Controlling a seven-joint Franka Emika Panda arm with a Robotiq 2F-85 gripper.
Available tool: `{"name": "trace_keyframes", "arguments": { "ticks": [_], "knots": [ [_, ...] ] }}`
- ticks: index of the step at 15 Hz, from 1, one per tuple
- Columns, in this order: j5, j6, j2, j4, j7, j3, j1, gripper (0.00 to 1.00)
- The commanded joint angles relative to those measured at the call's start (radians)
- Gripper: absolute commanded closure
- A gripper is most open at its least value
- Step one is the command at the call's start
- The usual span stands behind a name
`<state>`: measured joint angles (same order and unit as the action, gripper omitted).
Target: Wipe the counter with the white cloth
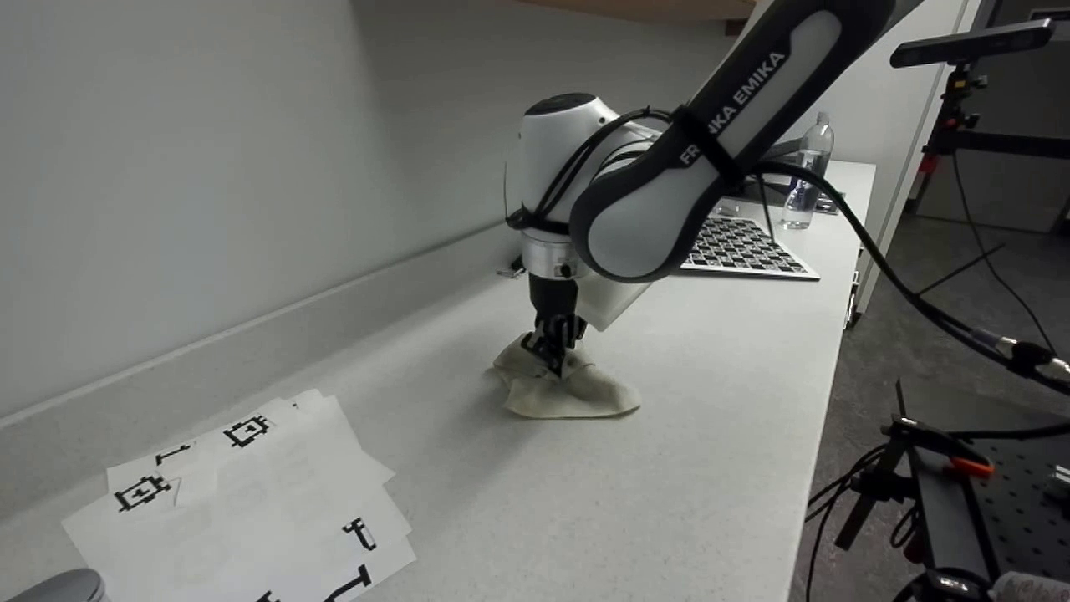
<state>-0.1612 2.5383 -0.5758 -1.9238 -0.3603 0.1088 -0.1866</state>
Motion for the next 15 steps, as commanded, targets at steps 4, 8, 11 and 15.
{"name": "trace_keyframes", "arguments": {
  "ticks": [4, 8, 11, 15],
  "knots": [
    [0.030, -0.008, 0.042, -0.063, -0.045, 0.050, 0.057, 0.97],
    [0.039, -0.011, 0.055, -0.087, -0.072, 0.068, 0.078, 0.97],
    [0.045, -0.009, 0.068, -0.108, -0.089, 0.080, 0.091, 0.97],
    [0.053, 0.002, 0.080, -0.132, -0.100, 0.093, 0.105, 0.97]
  ]
}}
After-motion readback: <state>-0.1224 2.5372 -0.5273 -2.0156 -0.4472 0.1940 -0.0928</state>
